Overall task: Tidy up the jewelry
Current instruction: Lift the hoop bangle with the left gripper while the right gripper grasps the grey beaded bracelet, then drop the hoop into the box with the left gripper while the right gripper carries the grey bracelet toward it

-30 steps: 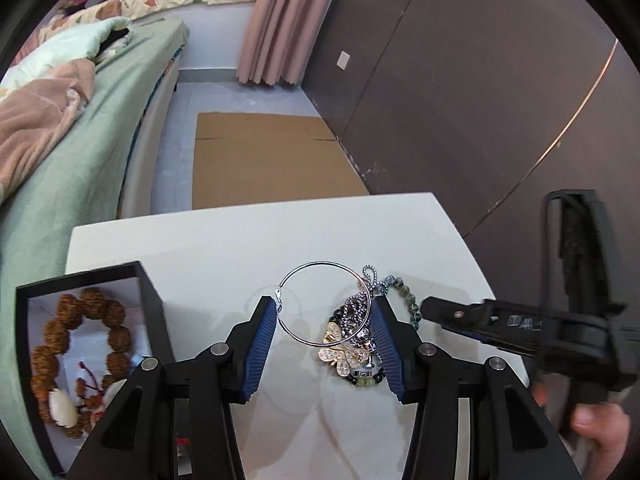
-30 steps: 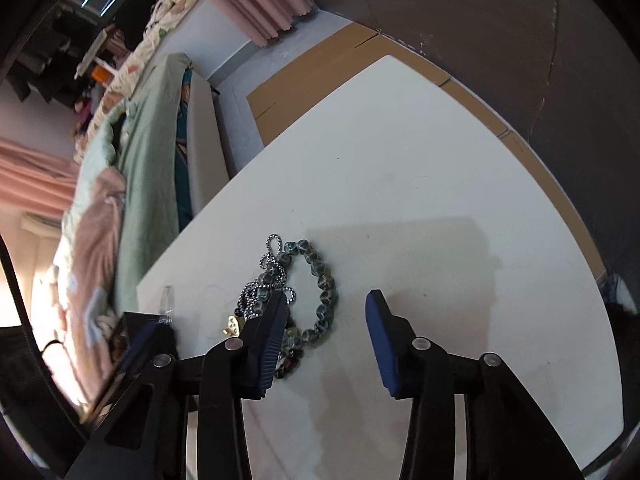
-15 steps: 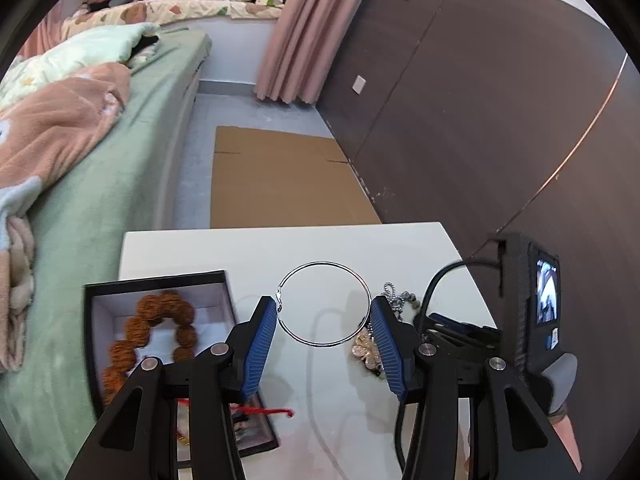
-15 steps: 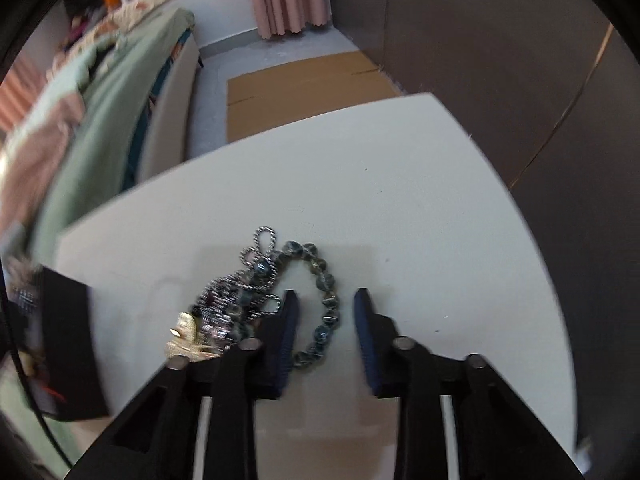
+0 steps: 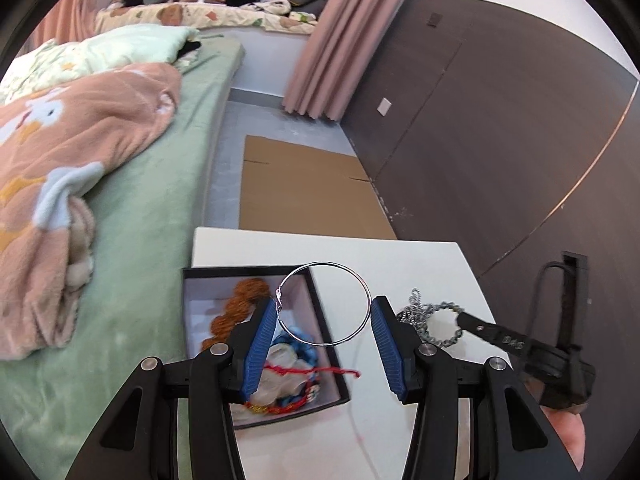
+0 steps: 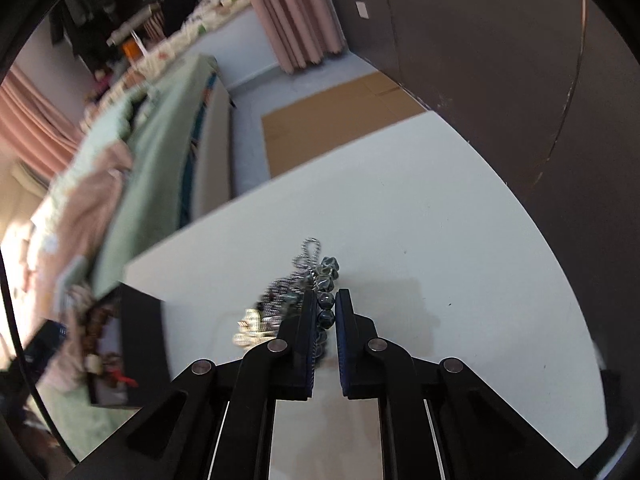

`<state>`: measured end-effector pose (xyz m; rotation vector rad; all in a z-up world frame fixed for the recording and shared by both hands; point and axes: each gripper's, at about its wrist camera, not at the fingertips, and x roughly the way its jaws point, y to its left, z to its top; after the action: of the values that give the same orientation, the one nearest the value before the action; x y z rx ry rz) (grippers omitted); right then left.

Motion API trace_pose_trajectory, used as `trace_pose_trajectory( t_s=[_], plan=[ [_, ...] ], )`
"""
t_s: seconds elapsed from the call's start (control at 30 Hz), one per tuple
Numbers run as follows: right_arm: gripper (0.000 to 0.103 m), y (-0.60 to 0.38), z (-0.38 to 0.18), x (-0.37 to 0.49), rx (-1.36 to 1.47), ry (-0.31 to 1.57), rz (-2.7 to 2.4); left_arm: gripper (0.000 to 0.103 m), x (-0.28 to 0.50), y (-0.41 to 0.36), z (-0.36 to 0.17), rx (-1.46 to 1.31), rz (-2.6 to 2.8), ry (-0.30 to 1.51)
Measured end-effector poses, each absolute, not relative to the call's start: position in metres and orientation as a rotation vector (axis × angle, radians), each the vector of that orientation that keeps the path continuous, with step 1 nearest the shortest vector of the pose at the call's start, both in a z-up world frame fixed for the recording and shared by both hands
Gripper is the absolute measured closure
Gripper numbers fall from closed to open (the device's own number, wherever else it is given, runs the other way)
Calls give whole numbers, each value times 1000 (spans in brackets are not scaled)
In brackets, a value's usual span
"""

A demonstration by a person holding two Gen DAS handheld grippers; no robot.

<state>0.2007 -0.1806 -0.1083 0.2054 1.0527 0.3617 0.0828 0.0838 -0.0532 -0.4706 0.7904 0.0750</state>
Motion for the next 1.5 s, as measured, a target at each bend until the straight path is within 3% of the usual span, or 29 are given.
trace_pose_trajectory(
  t_s=[0.2, 0.27, 0.3, 0.33, 0.4, 1.0, 1.3, 1.5],
  plan=[
    [92, -184, -97, 188, 281, 1006, 423, 51, 73, 96, -60, -551, 100, 821],
    [92, -183, -94, 185, 297, 992, 437, 46, 69, 99, -62, -569, 116, 830],
    [92, -183, -92, 181, 306, 985, 447, 33, 67, 100, -62, -569, 120, 825],
    [92, -182, -91, 179, 311, 981, 454, 13, 66, 100, -61, -570, 121, 819],
    [92, -177, -88, 178, 323, 972, 472, 0, 60, 102, -57, -577, 118, 791],
    [92, -130, -54, 149, 445, 854, 776, 0, 49, 121, -47, -577, 169, 743],
    [92, -87, -64, 143, 440, 903, 871, 0, 48, 133, -46, -593, 199, 723],
    [89, -58, -94, 155, 477, 1040, 921, 0, 43, 145, -47, -622, 229, 711]
  ],
)
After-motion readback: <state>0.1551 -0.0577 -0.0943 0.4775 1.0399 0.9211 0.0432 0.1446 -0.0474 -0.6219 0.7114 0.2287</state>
